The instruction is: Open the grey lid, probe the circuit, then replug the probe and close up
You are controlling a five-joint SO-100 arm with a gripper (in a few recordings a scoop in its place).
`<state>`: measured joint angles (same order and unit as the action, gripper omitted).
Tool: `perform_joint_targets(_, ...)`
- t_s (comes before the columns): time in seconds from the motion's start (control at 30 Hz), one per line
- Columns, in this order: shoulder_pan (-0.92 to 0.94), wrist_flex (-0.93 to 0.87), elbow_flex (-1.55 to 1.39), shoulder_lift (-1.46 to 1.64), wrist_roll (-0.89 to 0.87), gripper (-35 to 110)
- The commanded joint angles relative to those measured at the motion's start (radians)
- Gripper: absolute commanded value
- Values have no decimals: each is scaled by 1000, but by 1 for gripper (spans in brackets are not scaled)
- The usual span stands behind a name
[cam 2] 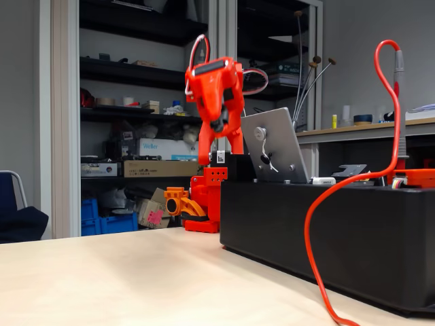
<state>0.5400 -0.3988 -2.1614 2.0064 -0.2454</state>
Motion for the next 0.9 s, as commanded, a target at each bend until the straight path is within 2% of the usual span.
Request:
perform_joint_targets(0.0,-18,-3,-20,18,-58,0)
perform_joint_targets(0.4,-95,-129,-29,72,-195,0)
perform_joint_targets(0.87,-298,-249,17,126,-434,0)
